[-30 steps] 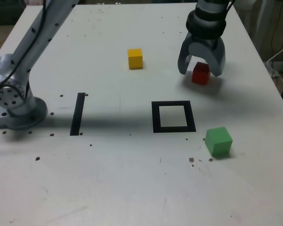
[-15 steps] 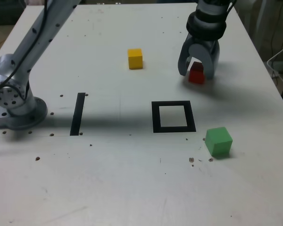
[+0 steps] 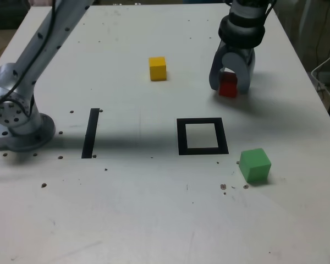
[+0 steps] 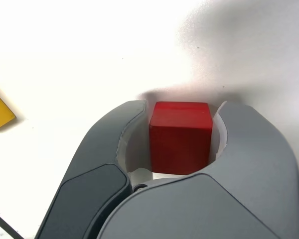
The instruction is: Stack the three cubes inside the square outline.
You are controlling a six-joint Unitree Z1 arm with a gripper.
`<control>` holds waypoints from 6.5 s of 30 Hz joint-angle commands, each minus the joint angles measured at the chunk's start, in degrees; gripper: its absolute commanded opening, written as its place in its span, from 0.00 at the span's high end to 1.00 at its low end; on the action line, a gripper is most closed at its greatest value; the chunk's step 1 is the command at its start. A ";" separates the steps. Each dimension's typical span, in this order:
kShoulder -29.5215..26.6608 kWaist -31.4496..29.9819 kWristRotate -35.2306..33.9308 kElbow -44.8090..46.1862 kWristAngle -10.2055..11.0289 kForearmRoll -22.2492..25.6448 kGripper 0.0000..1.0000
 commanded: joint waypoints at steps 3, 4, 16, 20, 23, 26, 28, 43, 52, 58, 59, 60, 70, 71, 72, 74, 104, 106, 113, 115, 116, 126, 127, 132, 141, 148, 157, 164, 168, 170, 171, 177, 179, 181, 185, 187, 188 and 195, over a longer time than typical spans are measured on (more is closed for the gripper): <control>-2.87 0.08 -0.06 1.02 0.10 0.29 0.75; -3.62 0.06 -0.06 1.47 0.11 0.41 0.75; -10.73 -2.46 -1.78 3.48 -2.56 7.03 0.75; -13.32 -4.28 -3.96 6.34 -2.13 6.97 0.75; -14.58 -6.38 -6.28 8.72 -1.83 6.52 0.75; -15.34 -8.25 -9.41 11.42 -1.78 5.54 0.75; -15.82 -9.10 -12.09 13.67 -2.09 4.41 0.75; -19.61 -13.98 -30.23 23.26 -4.70 -1.36 0.75; -18.26 -15.40 -35.46 24.14 -5.88 -1.51 0.75; -16.47 -15.78 -35.51 24.15 -6.49 -2.50 0.75; -16.28 -15.84 -35.50 24.15 -6.52 -2.64 0.75; -16.11 -15.89 -35.46 24.14 -6.54 -2.79 0.75; -15.93 -16.51 -34.57 23.92 -7.02 -3.45 0.75; -15.95 -16.62 -34.36 23.93 -7.08 -3.56 0.75; -15.97 -16.70 -34.13 23.97 -7.14 -3.73 0.75; -15.99 -16.82 -33.64 24.15 -7.37 -4.27 0.75; -14.84 -16.88 -32.67 27.14 -7.82 -7.61 0.45; -14.82 -16.88 -32.61 27.10 -7.65 -7.70 0.41; -14.86 -16.88 -32.01 27.31 -7.00 -8.13 0.19; -14.92 -16.88 -31.97 27.41 -6.95 -8.04 0.17; -14.99 -16.88 -31.97 27.46 -6.88 -7.98 0.16; -15.79 -16.88 -33.11 27.40 -5.59 -6.13 0.01; -15.78 -16.88 -33.11 27.36 -5.57 -6.14 0.01; -15.84 -16.88 -33.09 27.25 -5.57 -6.30 0.01; -17.80 -16.69 -32.25 26.41 -5.14 -3.53 0.01; -20.20 -15.11 -29.33 23.34 -3.25 3.12 0.01; -23.53 -6.93 -24.87 23.81 -0.98 8.01 0.01; -23.77 1.00 -21.47 25.42 0.54 7.54 0.01; -23.71 4.67 -20.68 26.28 1.94 6.62 0.01; -23.66 6.24 -20.42 26.62 2.55 5.99 0.01; -23.62 6.99 -20.24 26.80 2.81 5.55 0.01; -22.97 11.82 -18.32 28.31 3.42 0.96 0.01; -22.55 13.50 -17.45 29.14 3.41 -0.94 0.01; -22.01 14.90 -16.76 30.03 3.39 -2.44 0.01; -20.44 16.69 -15.86 31.43 3.30 -4.57 0.01; -19.44 17.26 -15.55 32.05 3.18 -5.67 0.01; -19.11 17.41 -15.45 32.33 3.13 -6.24 0.01; -17.87 17.61 -14.84 33.06 3.21 -8.21 0.02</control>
